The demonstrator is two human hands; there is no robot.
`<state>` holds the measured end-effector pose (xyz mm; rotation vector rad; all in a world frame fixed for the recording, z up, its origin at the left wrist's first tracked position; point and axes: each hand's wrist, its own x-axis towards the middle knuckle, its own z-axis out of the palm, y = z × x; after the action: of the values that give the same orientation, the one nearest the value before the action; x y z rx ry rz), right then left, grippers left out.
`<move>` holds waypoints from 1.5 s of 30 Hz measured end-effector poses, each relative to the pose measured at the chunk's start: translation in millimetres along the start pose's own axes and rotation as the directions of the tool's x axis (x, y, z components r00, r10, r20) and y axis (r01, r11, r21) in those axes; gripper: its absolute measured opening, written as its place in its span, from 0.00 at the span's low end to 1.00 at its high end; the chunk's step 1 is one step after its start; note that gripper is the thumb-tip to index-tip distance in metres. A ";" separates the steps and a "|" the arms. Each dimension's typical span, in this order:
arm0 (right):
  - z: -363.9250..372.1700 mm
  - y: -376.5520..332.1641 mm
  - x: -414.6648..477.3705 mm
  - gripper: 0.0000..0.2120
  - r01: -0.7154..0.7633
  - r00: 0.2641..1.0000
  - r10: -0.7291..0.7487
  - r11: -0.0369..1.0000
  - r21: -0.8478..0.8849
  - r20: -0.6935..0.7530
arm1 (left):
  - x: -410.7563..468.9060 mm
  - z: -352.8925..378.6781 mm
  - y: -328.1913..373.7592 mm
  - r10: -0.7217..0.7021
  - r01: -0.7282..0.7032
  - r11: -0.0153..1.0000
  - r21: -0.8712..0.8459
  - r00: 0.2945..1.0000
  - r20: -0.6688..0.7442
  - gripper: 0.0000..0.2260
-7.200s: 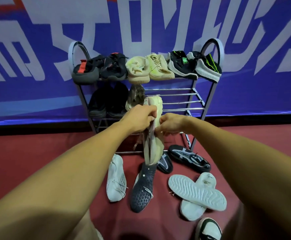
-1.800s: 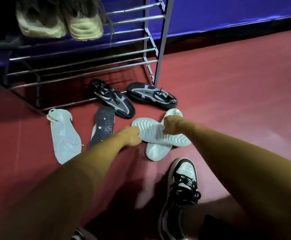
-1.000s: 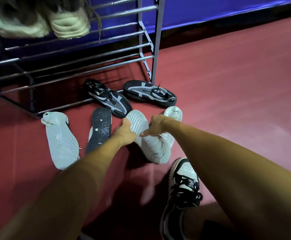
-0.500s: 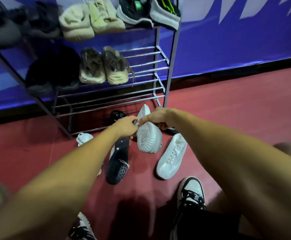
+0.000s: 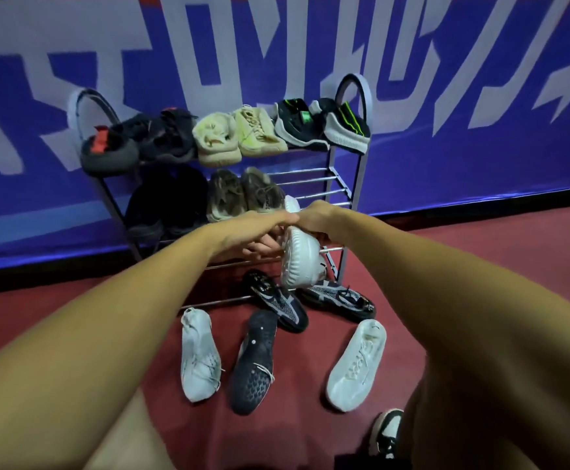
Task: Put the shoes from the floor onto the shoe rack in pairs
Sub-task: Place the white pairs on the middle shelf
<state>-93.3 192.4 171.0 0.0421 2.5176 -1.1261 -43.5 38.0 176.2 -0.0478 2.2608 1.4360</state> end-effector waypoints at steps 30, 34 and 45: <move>-18.8 17.9 36.9 0.07 -0.178 0.945 0.104 0.959 0.221 0.311 | 73.5 -6.8 -1.8 -0.024 -0.093 0.934 -0.346 0.947 -0.320 0.14; -21.4 24.9 45.0 0.11 -0.140 0.987 0.123 0.974 0.178 0.103 | 77.5 0.6 -2.3 -0.002 -0.019 0.997 -0.077 0.964 -0.265 0.16; -21.0 39.3 84.4 0.06 -0.073 0.974 0.122 0.968 0.240 -0.193 | 99.2 12.9 -11.9 -0.006 0.007 1.000 0.010 0.996 -0.093 0.28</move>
<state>-171.4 223.6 126.0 0.3609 2.5122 -1.4345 -124.4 64.6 122.3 -0.1215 2.3403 1.4466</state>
